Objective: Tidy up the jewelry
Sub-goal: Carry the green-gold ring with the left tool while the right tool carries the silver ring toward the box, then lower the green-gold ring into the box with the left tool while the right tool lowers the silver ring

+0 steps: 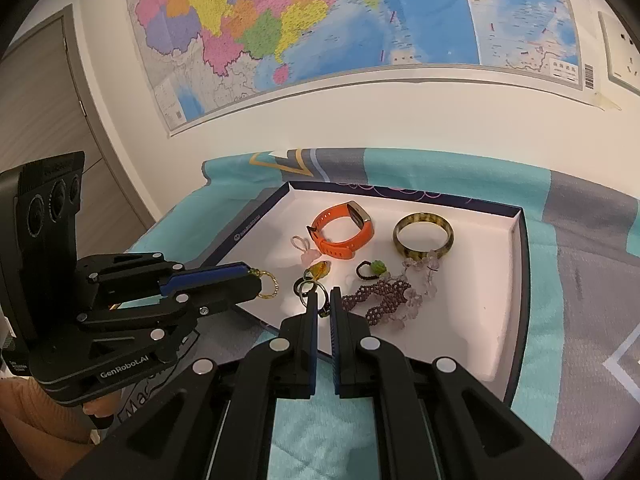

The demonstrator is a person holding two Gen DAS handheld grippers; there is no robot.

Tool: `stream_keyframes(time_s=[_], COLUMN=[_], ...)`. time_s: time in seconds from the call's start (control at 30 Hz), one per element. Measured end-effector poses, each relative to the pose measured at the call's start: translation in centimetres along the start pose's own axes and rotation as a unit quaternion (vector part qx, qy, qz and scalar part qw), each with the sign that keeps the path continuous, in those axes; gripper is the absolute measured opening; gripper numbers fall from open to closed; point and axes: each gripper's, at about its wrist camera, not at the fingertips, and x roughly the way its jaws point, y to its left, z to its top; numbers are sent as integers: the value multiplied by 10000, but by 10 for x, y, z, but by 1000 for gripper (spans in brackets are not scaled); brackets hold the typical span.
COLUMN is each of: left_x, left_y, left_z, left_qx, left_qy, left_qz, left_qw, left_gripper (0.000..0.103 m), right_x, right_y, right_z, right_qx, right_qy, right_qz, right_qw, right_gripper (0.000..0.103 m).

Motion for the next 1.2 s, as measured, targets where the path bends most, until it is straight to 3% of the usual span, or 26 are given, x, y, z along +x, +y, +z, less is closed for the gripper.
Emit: stream_keyframes(time_s=[1.2], left_x=[26], left_y=[6], left_z=[7], left_qx=[-62], left_qy=[182], left_qz=[116], left_qw=[9997], left_gripper=[11], right_x=[24], right_y=[-13], right_z=[7], right_qx=[110], right_qy=[177], right_qz=[-101], right_qw=[9997], right_gripper=[4])
